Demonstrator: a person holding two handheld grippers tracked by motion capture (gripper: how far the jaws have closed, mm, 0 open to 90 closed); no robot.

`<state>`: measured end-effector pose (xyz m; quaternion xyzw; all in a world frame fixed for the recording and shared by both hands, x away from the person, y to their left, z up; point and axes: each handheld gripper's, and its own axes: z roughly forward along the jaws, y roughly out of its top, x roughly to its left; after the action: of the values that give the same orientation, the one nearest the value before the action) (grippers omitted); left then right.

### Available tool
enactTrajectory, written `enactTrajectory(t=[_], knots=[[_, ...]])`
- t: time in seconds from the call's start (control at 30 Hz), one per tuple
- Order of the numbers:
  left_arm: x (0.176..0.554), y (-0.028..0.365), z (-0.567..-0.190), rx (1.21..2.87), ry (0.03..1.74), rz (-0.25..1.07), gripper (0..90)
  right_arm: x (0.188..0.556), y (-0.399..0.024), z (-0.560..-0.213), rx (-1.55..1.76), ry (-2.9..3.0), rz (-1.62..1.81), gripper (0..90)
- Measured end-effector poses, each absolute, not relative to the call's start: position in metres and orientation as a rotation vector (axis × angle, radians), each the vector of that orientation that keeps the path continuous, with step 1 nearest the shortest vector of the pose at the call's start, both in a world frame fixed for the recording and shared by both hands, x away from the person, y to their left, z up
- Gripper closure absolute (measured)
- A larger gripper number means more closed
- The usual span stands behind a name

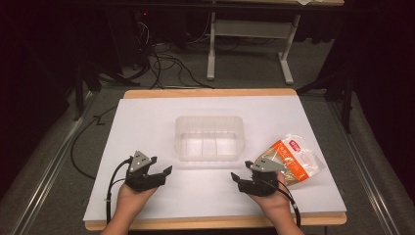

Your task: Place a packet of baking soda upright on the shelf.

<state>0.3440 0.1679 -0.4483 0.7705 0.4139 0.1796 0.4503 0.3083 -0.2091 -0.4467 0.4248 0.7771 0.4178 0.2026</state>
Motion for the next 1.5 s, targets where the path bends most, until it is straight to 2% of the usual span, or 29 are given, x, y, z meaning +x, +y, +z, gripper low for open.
enactTrajectory(t=[0.47, 0.77, 0.83, 0.9, 0.97, 1.0, 1.03, 1.1, 1.5], knots=[[0.347, 0.177, -0.447, 1.893, 1.059, 0.429, 29.0, 0.309, -0.211, -0.446, 1.131, 2.175, 1.207, 39.7], [0.346, 0.176, -0.431, 1.966, 1.019, 0.384, 30.1, 0.307, -0.219, -0.442, 1.172, 2.162, 1.234, 39.0], [0.342, 0.179, -0.428, 1.977, 1.007, 0.410, 30.1, 0.307, -0.220, -0.441, 1.161, 2.163, 1.239, 39.0], [0.337, 0.182, -0.434, 1.957, 1.007, 0.453, 28.7, 0.307, -0.223, -0.439, 1.156, 2.164, 1.239, 38.8], [0.336, 0.189, -0.445, 1.902, 1.053, 0.401, 29.3, 0.307, -0.227, -0.438, 1.165, 2.156, 1.241, 38.6], [0.339, 0.191, -0.446, 1.904, 1.071, 0.367, 28.7, 0.307, -0.229, -0.438, 1.174, 2.148, 1.243, 38.6], [0.340, 0.193, -0.444, 1.907, 1.057, 0.395, 26.6, 0.307, -0.231, -0.437, 1.179, 2.138, 1.250, 38.6], [0.340, 0.197, -0.443, 1.916, 1.035, 0.452, 27.9, 0.308, -0.237, -0.435, 1.195, 2.116, 1.253, 38.3], [0.341, 0.199, -0.448, 1.953, 1.011, 0.421, 27.9, 0.312, -0.275, -0.428, 1.310, 2.011, 1.225, 35.5]])
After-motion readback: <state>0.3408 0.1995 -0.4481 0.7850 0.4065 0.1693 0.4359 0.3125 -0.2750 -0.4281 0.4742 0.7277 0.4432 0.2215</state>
